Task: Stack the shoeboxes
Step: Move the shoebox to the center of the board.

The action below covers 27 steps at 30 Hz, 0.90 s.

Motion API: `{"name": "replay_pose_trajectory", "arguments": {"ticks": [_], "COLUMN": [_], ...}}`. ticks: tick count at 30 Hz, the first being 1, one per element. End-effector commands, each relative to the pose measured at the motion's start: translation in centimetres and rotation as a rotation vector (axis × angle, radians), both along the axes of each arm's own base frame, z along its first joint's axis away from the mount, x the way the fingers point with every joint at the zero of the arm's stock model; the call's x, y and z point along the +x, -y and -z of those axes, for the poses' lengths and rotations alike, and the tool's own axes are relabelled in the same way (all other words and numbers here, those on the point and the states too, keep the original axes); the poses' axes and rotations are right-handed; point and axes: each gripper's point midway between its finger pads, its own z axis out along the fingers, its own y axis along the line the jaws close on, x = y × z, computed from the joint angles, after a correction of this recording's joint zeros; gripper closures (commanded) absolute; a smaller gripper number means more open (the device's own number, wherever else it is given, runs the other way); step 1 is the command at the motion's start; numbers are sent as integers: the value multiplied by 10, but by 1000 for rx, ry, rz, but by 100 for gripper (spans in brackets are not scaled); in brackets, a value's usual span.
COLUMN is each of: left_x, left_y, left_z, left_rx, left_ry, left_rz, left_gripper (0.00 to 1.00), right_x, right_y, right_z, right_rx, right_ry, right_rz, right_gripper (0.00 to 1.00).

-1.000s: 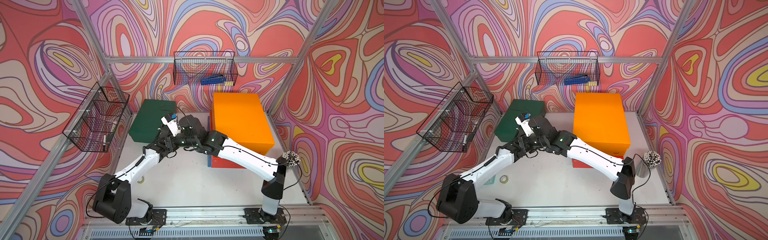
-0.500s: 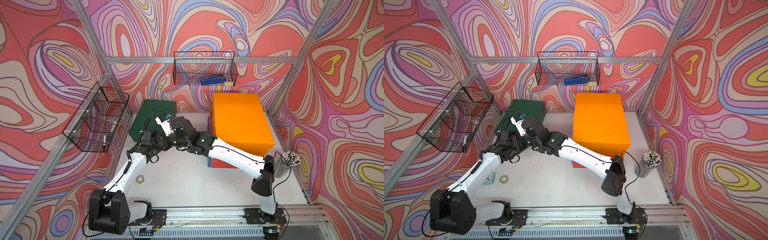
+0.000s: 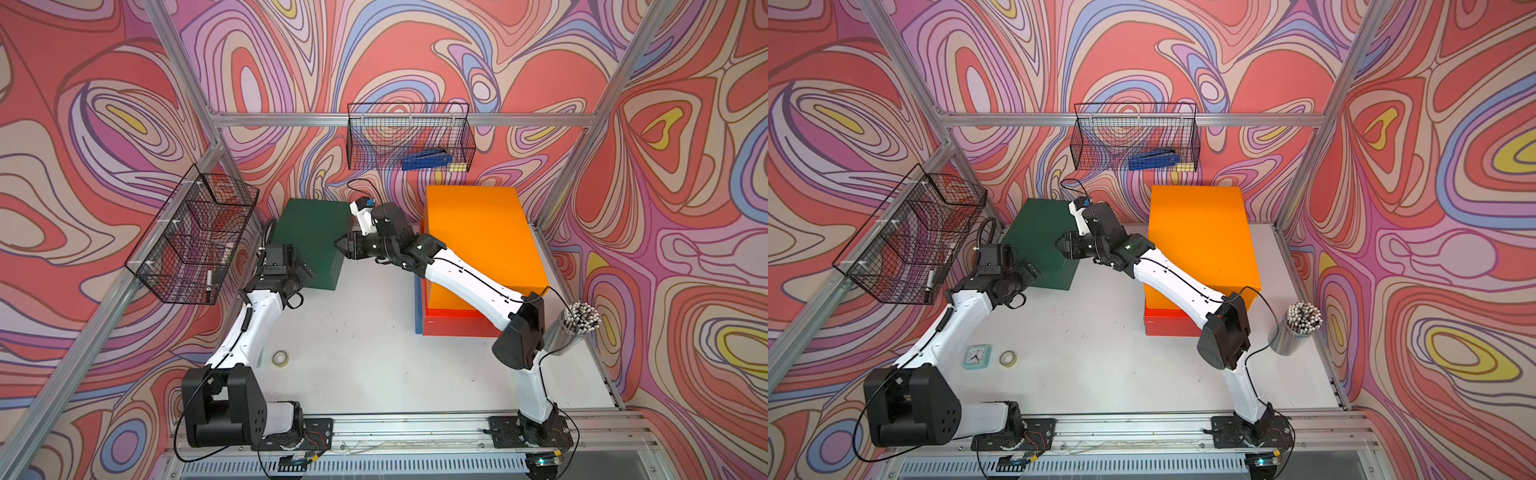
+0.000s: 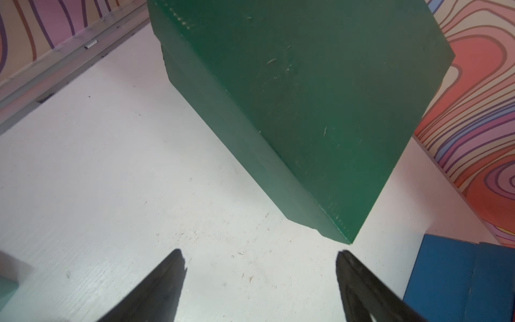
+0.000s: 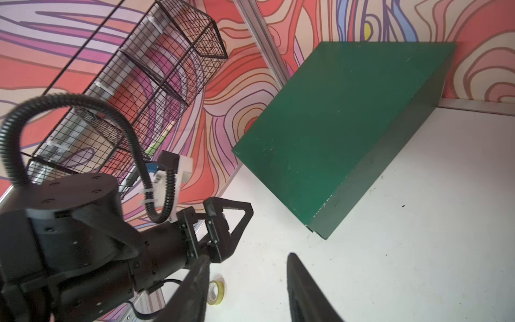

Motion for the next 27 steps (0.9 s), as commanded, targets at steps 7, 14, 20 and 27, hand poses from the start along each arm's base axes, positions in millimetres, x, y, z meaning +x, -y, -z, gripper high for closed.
{"name": "replay_pose_trajectory", "arguments": {"ticks": [7,14,20,27], "left_x": [56,99,123,123], "left_y": [-26,-33,-40,-44], "left_z": [-32,-47,-37,-35], "left_rx": [186,264,314,341], "left_ry": [30,59,17,3], "left_rz": [4,40,47,46], "left_gripper": [4,0,0,0], "right_x": [4,15,20,18], "right_y": [-43,-46,-35,-10], "right_z": [71,107,85,19], "right_rx": [-46,-97,-132,-178], "right_ry": [-142,-157,-64,104], "right_rz": [-73,-20,15,62], "right_gripper": [48,48,48,48]}}
